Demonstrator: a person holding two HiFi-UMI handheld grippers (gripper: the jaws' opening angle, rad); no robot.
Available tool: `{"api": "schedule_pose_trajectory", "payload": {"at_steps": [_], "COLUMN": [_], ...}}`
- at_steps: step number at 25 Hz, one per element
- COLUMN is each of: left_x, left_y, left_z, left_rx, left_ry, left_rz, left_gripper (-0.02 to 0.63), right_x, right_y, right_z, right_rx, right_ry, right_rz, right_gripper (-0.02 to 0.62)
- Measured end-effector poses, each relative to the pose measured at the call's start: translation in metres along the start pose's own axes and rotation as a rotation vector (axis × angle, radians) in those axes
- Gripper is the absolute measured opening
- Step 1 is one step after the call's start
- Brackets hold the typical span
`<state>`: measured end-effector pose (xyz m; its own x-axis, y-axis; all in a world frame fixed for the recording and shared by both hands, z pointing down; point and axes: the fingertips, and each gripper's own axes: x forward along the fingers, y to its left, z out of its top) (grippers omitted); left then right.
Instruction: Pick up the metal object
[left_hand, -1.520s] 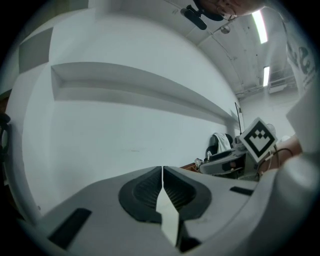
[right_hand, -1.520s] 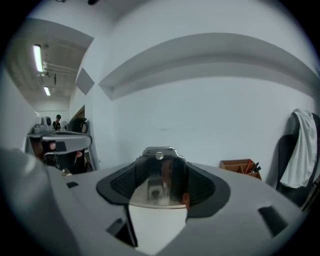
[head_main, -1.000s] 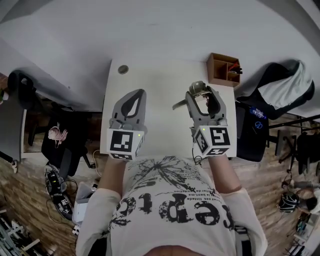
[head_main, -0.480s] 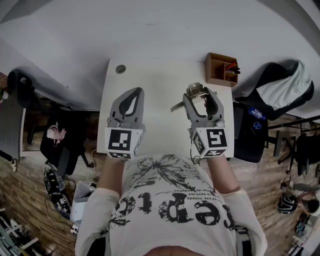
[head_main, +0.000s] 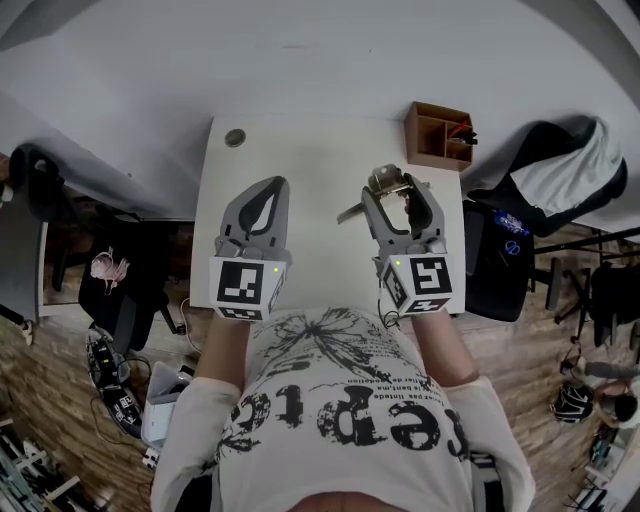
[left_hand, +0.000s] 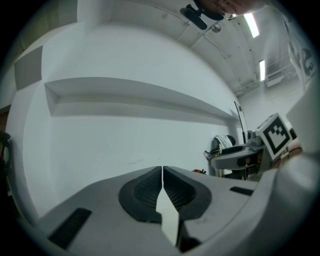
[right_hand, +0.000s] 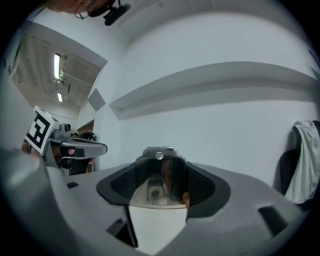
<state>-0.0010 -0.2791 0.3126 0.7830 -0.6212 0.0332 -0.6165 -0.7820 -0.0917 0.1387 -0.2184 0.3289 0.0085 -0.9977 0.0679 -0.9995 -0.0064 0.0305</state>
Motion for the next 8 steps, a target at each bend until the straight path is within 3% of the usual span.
{"api": "schedule_pose_trajectory", "payload": {"at_steps": [8], "left_x": [0.0044], "left_y": [-0.0003], "left_z": [-0.0083], "left_rx": [-0.005], "left_ry": [0.020], "left_rz": [-0.004], "left_gripper": [0.011], "right_x": [0.0054], "right_y": [-0.0001], "right_z": [-0.0072], "right_rx": [0.009], "right_ry": [0.014], "right_rz": [0.003], "right_gripper": [0.279]}}
